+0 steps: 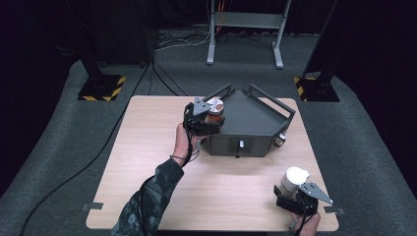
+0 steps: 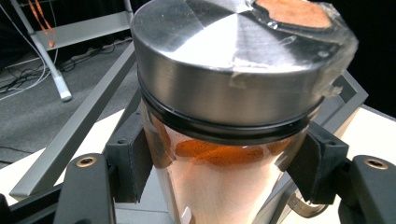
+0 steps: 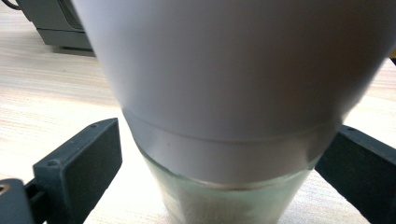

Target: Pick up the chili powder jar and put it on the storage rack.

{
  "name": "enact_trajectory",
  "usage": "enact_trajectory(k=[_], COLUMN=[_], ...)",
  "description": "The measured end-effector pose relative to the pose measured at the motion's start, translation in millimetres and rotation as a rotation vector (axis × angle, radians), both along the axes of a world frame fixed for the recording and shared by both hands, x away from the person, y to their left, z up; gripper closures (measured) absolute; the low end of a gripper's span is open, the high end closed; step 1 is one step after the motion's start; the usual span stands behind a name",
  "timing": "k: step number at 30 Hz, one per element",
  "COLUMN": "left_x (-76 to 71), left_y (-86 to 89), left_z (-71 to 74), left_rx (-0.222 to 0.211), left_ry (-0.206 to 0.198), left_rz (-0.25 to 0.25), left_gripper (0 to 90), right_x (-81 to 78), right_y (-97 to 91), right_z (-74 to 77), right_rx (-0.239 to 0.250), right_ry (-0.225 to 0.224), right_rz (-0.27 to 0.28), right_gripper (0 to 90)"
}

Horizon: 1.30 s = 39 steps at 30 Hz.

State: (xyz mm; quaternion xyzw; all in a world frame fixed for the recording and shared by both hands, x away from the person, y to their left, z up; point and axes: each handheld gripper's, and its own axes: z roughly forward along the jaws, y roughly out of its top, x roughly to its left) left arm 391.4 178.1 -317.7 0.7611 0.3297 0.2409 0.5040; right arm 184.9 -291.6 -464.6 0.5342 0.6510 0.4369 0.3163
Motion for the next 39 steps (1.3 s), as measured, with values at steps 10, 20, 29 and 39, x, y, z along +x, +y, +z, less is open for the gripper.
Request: enact_trajectory(k=[10, 20, 29, 39], left_x=[5.0, 9.3, 12.9, 15.9], left_y=[-3.3, -5.9, -8.3, -11.1], left_z=[0.3, -1.9, -3.7, -6.6], left_rx=[0.003, 0.001, 0.002, 0.003], left_ry=[0.005, 0.011, 0.014, 0.02], left_rz=[0.002, 0.006, 0.009, 0.013], left_gripper=[31.7, 31.7, 31.7, 31.7], right_x=[-0.2, -0.4, -0.5, -0.6], right_y=[-0.2, -0.4, -0.3, -0.4], right_z=[-0.2, -0.4, -0.3, -0.2], right_rx=[0.001, 0.002, 0.003, 0.003], right_ry=[-0.001, -0.002, -0.002, -0.001], right_rz=[0.0, 0.001, 0.0, 0.0], right_gripper=[0.1, 0.1, 0.1, 0.1])
